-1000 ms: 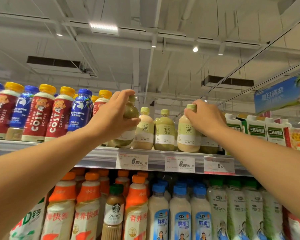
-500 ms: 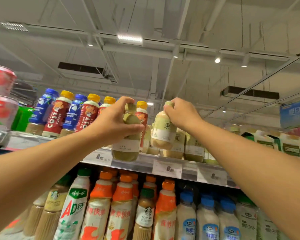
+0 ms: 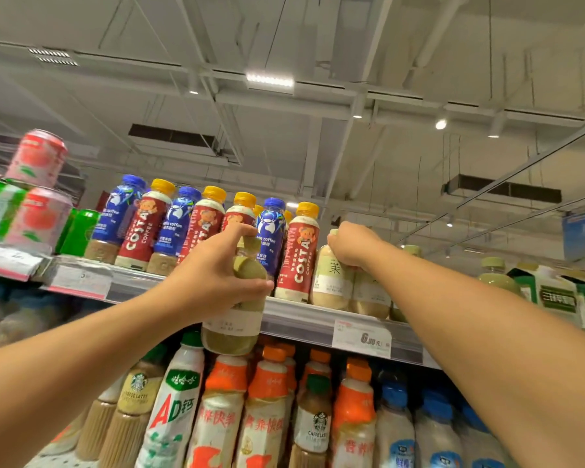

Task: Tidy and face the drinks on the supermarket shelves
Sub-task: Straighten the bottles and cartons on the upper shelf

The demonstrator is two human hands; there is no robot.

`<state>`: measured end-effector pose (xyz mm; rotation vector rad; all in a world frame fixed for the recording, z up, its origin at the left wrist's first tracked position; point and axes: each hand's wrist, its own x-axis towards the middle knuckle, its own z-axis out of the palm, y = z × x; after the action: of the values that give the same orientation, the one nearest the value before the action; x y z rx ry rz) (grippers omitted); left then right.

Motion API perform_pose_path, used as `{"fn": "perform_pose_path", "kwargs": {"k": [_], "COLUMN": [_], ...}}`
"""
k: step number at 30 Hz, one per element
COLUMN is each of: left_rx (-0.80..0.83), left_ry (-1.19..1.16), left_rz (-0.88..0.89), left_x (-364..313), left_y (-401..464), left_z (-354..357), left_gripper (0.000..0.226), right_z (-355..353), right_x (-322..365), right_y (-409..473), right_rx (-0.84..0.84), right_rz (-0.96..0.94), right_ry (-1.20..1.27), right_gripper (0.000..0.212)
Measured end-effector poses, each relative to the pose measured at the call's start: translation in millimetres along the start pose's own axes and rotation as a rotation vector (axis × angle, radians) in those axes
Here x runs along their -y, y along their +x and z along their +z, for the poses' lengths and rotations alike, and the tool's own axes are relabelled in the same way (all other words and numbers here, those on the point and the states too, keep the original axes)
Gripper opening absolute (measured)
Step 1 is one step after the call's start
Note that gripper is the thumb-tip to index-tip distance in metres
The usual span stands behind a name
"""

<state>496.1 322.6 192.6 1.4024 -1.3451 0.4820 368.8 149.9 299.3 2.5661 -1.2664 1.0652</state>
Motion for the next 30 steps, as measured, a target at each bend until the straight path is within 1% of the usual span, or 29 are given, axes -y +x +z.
{"fn": "perform_pose_path", "kwargs": {"k": [4,7,9,11,12,13,15,16,17,19,21,22,24,25,26,28,30], "left_rx": [0.012,0.022,0.030,0.033,0.032,0.030,0.021,0.019,0.019,0.030,0.045,0.049,0.051,0.048,0.043,0.045,0.058], "left_ry": [-0.030,-0.044,-0.041,-0.035,-0.043,-0.060,-0.099,-0.117,-0.139,-0.190,-0.218,-0.218,-0.204,-0.192,-0.178,-0.153,-0.136], "left_rz": [0.011,0.029,0.038,0.038,0.031,0.023,0.005,-0.011,-0.032,-0.082,-0.112,-0.120,-0.132,-0.131,-0.123,-0.079,0.006], "left_x": [-3,-7,-10,-13,-14,-16,-20,-23,-27,-35,-45,-52,-66,-73,-79,-93,-107], "left_y": [3,5,6,5,5,5,7,8,9,13,18,21,26,28,28,29,29], "left_z": [7,13,18,21,23,25,30,33,36,43,54,61,77,85,94,110,123], "left_gripper": [0.069,0.069,0.068,0.065,0.063,0.062,0.061,0.062,0.063,0.069,0.071,0.071,0.073,0.072,0.070,0.066,0.067], "right_z": [3,3,5,8,8,8,11,15,19,29,35,36,33,31,29,22,13], "right_x": [-1,-4,-3,-5,-7,-9,-13,-18,-25,-40,-53,-57,-65,-70,-75,-89,-108], "right_y": [-2,1,4,3,-2,-9,-33,-48,-68,-107,-135,-141,-145,-144,-144,-142,-139], "right_rx": [-0.048,-0.041,-0.030,-0.049,-0.082,-0.154,-0.272,-0.269,-0.208,-0.024,0.110,0.131,0.120,0.101,0.068,-0.012,-0.075], "right_rz": [-0.033,-0.044,-0.052,-0.083,-0.087,-0.108,-0.258,-0.350,-0.421,-0.486,-0.481,-0.455,-0.350,-0.302,-0.266,-0.226,-0.222], "right_ry": [-0.064,-0.134,-0.088,-0.076,-0.038,0.039,0.150,0.227,0.312,0.437,0.513,0.561,0.632,0.622,0.575,0.471,0.452], "right_gripper": [0.033,0.032,0.032,0.040,0.048,0.052,0.048,0.045,0.046,0.061,0.073,0.078,0.092,0.098,0.100,0.093,0.088]}}
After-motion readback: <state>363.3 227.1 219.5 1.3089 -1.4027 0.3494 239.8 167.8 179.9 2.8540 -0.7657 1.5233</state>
